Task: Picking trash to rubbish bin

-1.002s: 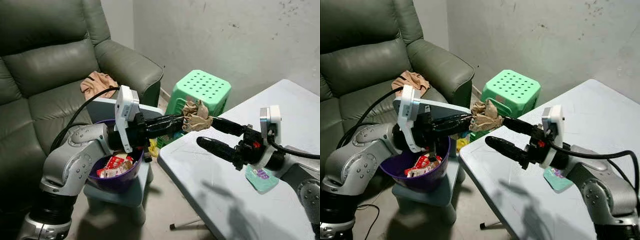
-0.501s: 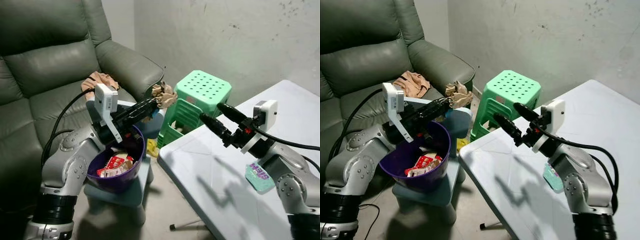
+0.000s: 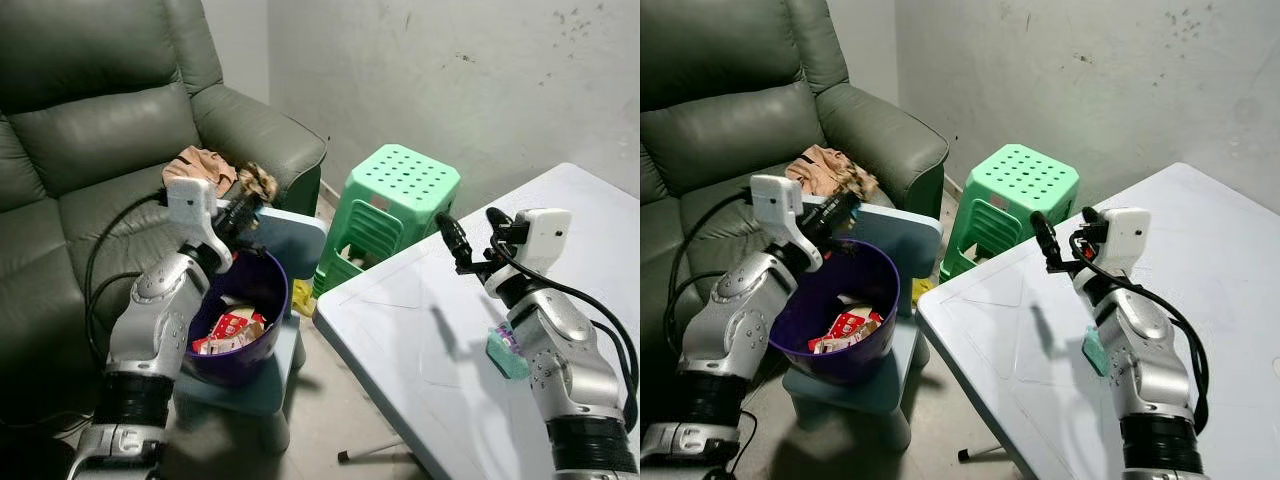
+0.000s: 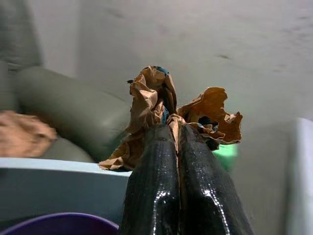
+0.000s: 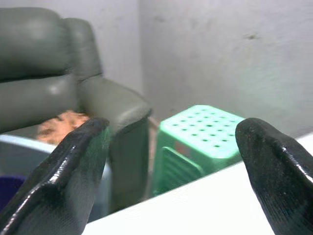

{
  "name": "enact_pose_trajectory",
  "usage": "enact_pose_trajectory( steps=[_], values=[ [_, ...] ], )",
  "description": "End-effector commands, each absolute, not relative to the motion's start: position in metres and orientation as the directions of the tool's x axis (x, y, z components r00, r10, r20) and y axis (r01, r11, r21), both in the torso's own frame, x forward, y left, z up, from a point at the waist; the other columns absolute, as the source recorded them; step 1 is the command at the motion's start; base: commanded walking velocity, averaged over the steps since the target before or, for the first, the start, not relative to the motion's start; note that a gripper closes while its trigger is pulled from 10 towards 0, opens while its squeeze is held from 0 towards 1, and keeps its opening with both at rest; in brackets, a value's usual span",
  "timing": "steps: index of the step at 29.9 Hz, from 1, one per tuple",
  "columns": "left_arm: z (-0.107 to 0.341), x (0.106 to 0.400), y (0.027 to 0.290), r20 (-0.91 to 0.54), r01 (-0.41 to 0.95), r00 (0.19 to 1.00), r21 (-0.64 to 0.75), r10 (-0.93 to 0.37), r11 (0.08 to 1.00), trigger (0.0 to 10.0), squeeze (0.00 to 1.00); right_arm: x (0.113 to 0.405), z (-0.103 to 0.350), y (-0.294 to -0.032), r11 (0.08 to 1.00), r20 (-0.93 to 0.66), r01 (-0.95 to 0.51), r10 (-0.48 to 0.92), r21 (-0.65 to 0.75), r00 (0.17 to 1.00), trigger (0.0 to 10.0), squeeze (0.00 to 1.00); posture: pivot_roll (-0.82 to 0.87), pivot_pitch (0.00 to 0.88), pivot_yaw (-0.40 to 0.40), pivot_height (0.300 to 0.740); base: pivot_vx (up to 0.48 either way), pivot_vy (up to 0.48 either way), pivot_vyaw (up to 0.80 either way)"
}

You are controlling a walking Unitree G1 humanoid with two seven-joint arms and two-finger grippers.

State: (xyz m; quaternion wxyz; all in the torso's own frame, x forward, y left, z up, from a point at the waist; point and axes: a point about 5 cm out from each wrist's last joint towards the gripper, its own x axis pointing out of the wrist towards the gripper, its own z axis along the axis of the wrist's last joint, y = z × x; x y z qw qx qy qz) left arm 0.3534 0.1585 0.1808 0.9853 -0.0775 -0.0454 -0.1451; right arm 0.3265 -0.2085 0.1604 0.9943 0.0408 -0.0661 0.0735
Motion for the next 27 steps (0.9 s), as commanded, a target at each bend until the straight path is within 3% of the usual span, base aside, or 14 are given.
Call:
enact_pose_trajectory(
  steps=[1,11,19,27],
  values=[
    [0.177,0.357,0.159,0.101,0.24,0.968,-0.132,-0.228,0.962,10.0,0.0,0.328,0.159,-0.213,0.995,0.142,-0.087,0.08,0.048,0.987,10.0,0.0,0.01,0.001,-0.062,0.74,0.0,0.0,0.0],
    [0.158,0.341,0.149,0.154,0.17,0.976,-0.106,-0.153,0.98,10.0,0.0,0.313,0.145,-0.202,1.0,0.191,-0.018,0.02,-0.013,0.981,10.0,0.0,0.02,0.0,-0.071,0.74,0.0,0.0,0.0],
    [0.138,0.321,0.148,0.135,0.144,0.983,-0.152,-0.123,0.978,10.0,0.0,0.297,0.123,-0.195,1.0,0.151,0.012,-0.015,0.022,0.988,10.0,0.0,0.02,0.0,-0.071,0.74,0.0,0.0,0.0],
    [0.14,0.323,0.152,0.142,0.123,0.985,-0.143,-0.103,0.982,10.0,0.0,0.3,0.124,-0.19,1.0,0.159,0.02,-0.024,0.024,0.987,10.0,0.0,0.02,0.0,-0.072,0.74,0.0,0.0,0.0]
  ],
)
